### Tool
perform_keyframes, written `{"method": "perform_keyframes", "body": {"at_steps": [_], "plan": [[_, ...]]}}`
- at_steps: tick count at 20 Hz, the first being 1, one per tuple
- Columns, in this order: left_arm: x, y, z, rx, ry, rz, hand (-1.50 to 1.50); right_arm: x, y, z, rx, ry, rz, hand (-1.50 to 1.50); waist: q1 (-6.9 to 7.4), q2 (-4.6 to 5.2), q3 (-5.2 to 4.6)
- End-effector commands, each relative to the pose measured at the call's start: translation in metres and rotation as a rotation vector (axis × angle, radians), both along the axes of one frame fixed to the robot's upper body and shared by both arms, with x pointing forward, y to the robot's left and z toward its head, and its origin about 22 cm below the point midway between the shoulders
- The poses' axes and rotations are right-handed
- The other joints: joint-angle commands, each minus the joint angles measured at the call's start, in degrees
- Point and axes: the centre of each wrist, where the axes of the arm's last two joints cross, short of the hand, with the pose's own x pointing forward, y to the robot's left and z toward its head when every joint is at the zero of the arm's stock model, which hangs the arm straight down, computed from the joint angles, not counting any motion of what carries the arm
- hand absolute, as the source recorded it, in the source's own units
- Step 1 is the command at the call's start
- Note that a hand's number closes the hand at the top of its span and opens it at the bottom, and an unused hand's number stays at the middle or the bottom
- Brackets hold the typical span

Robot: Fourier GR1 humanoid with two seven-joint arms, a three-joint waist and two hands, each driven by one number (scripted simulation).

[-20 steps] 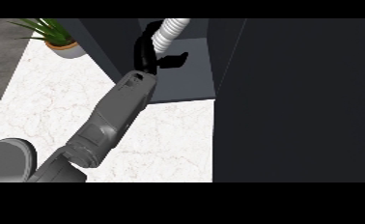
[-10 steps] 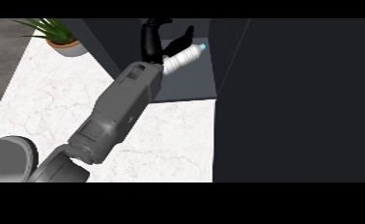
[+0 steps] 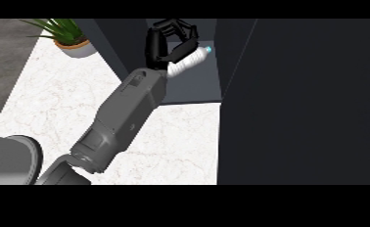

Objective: Pick up the bottled water, place it into the cabinet and close the cabinet

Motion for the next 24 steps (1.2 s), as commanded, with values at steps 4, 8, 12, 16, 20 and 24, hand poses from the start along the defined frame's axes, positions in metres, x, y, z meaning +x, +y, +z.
{"method": "perform_keyframes", "body": {"at_steps": [4,8,12,16,20,24], "plan": [[-0.029,-0.009,-0.021,-0.122,0.052,-0.191,1.5,-0.001,0.0,0.029,0.01,-0.04,0.019,-1.5,-0.02,-0.77,0.02],[-0.059,-0.015,-0.037,-0.236,0.066,-0.361,-1.5,-0.002,0.009,0.026,0.014,-0.025,-0.027,-1.5,1.79,-1.06,-0.07],[-0.102,-0.025,-0.057,-0.281,0.114,-0.444,-1.5,-0.004,0.014,0.031,0.011,-0.028,-0.029,-1.5,2.51,-1.21,-0.06],[-0.141,-0.025,-0.063,-0.293,0.14,-0.477,-1.5,-0.005,0.014,0.04,0.02,-0.028,-0.069,-1.5,4.54,-1.43,-0.03],[-0.174,-0.002,-0.066,-0.298,0.14,-0.391,-1.5,-0.008,0.022,0.028,-0.004,-0.035,-0.065,-1.5,4.31,-1.53,-0.03],[-0.215,0.048,-0.078,-0.297,0.144,-0.326,-1.5,-0.009,0.017,0.028,-0.029,-0.029,-0.038,-1.5,4.83,-1.47,-0.02]]}}
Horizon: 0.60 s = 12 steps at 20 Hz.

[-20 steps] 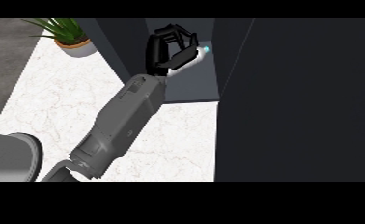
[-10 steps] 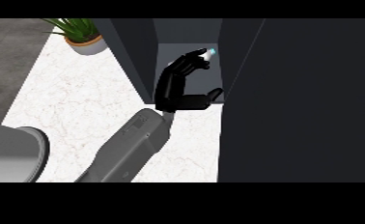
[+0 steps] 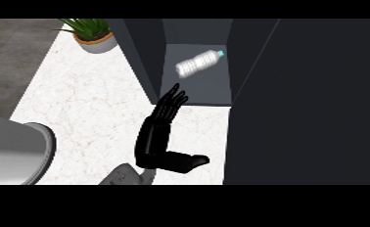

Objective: Pick up the bottled water, place it into the cabinet and close the cabinet

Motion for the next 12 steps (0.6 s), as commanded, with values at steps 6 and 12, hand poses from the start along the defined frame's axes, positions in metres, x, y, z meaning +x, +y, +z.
{"method": "perform_keyframes", "body": {"at_steps": [6,12], "plan": [[-0.074,0.086,-0.006,-0.015,0.012,0.022,-1.5,0.007,-0.005,0.032,-0.199,-0.054,0.322,1.5,1.72,0.26,-0.17],[-0.095,0.123,0.001,-0.009,-0.064,0.011,-1.5,0.017,-0.003,0.047,-0.301,-0.132,0.475,1.5,2.07,0.2,-0.48]]}}
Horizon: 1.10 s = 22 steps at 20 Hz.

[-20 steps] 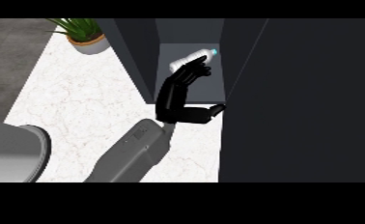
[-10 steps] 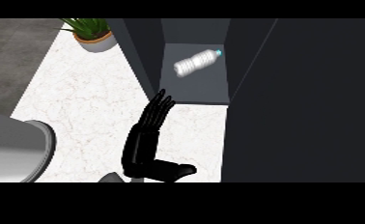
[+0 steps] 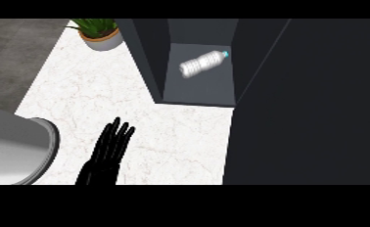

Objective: Pick up the bottled water, place it into the cabinet and close the cabinet

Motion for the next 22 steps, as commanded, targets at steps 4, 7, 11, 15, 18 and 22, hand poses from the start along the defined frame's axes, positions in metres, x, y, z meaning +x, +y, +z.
{"method": "perform_keyframes", "body": {"at_steps": [4,7,11,15,18,22], "plan": [[-0.03,0.062,0.013,0.035,-0.028,0.02,-1.5,0.011,0.012,0.047,-0.137,-0.163,0.185,1.5,1.24,0.08,-0.19],[-0.04,0.078,0.011,0.031,-0.046,0.023,-1.5,0.012,0.02,0.052,-0.079,-0.154,0.176,1.5,1.26,0.67,-0.24],[-0.051,0.099,0.024,0.031,-0.04,-0.01,-1.5,0.014,0.027,0.047,-0.051,-0.054,0.175,1.5,2.8,1.19,-0.21],[-0.052,0.115,0.033,0.054,-0.069,-0.032,-1.5,0.022,0.032,0.039,-0.068,-0.04,0.224,1.5,4.15,1.67,-0.17],[-0.043,0.124,0.033,0.046,-0.067,-0.041,-1.5,0.036,0.033,0.039,-0.147,-0.134,0.318,1.5,4.97,2.2,-0.33],[-0.053,0.139,0.033,0.055,-0.062,-0.069,-1.5,0.049,0.038,0.033,-0.198,-0.128,0.347,1.5,6.88,2.21,-0.5]]}}
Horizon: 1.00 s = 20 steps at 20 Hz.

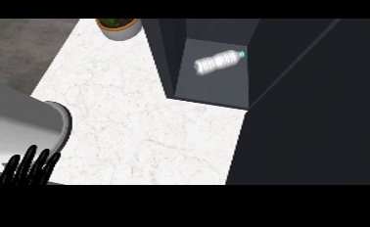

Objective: Pick up the bottled water, place it into the cabinet and close the cabinet

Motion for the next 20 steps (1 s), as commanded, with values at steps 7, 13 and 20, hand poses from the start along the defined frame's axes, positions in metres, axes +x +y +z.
{"method": "perform_keyframes", "body": {"at_steps": [7,13,20], "plan": [[0.003,0.021,0.01,0.008,-0.025,-0.037,-1.5,0.018,0.022,0.01,-0.116,0.014,0.144,1.5,2.71,0.86,-0.36],[0.01,0.028,0.019,0.026,-0.051,-0.06,-1.5,0.032,0.035,0.008,-0.036,0.045,0.097,1.5,3.24,1.27,-0.28],[0.013,0.036,0.019,0.021,-0.058,-0.044,-1.5,0.052,0.05,0.001,0.036,0.157,0.053,1.5,3.19,1.79,-0.23]]}}
